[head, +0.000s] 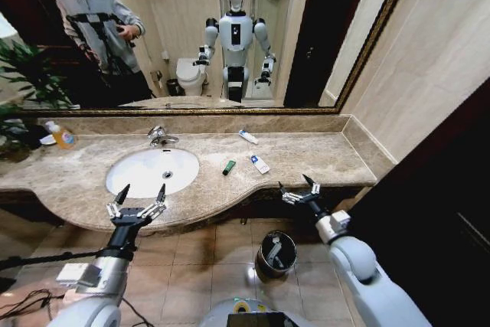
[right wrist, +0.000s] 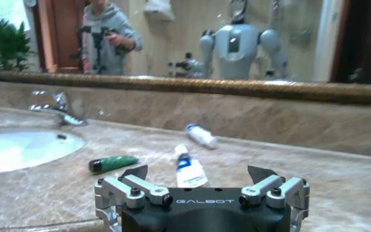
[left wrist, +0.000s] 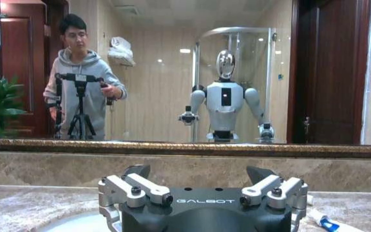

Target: Pick up the trash from the sink and place it in the trash bin.

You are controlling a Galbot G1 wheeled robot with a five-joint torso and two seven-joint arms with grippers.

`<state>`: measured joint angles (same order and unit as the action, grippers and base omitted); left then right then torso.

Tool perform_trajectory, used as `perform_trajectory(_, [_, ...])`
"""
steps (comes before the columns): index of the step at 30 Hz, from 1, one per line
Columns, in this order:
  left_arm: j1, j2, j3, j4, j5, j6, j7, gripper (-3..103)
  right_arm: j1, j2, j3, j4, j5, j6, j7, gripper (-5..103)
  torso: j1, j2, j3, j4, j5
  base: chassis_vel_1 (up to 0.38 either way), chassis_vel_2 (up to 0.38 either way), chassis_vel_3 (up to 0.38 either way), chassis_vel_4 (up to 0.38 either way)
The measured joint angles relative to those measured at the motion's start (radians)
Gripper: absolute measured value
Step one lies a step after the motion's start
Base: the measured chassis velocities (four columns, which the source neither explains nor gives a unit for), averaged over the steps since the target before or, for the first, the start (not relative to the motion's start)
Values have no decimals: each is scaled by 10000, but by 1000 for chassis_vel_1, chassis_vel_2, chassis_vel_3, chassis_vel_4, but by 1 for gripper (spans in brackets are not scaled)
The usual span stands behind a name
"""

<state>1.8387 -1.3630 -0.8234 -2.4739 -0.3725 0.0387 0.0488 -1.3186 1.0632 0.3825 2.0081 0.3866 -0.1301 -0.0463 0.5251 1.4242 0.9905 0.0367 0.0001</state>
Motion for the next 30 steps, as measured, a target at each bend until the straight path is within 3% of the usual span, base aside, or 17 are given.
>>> perform_trajectory(6, [-1, 1, 0, 0, 0, 0, 0, 100, 1915, 15, -1460, -1239, 188, -198, 67, 100, 0, 0, 0, 1, -2, 0, 0, 0, 0])
perform_trajectory(12, [-1, 0, 0, 0, 0, 0, 0, 100, 3070, 337, -2265, -2284, 364, -635, 377, 100, 1, -1, 0, 1, -1, 0, 0, 0, 0])
perform_trajectory(27, [-1, 0, 0, 0, 0, 0, 0, 100, 4159, 866, -2638, -3646, 979, -1219, 885, 102, 0, -1, -1, 1, -1, 0, 0, 0, 0])
perform_trajectory(30, [0, 0, 0, 0, 0, 0, 0, 100, 4315, 864, -2647, -3796, 1163, -1287, 924, 97, -1, 0, -1, 0, -1, 0, 0, 0, 0])
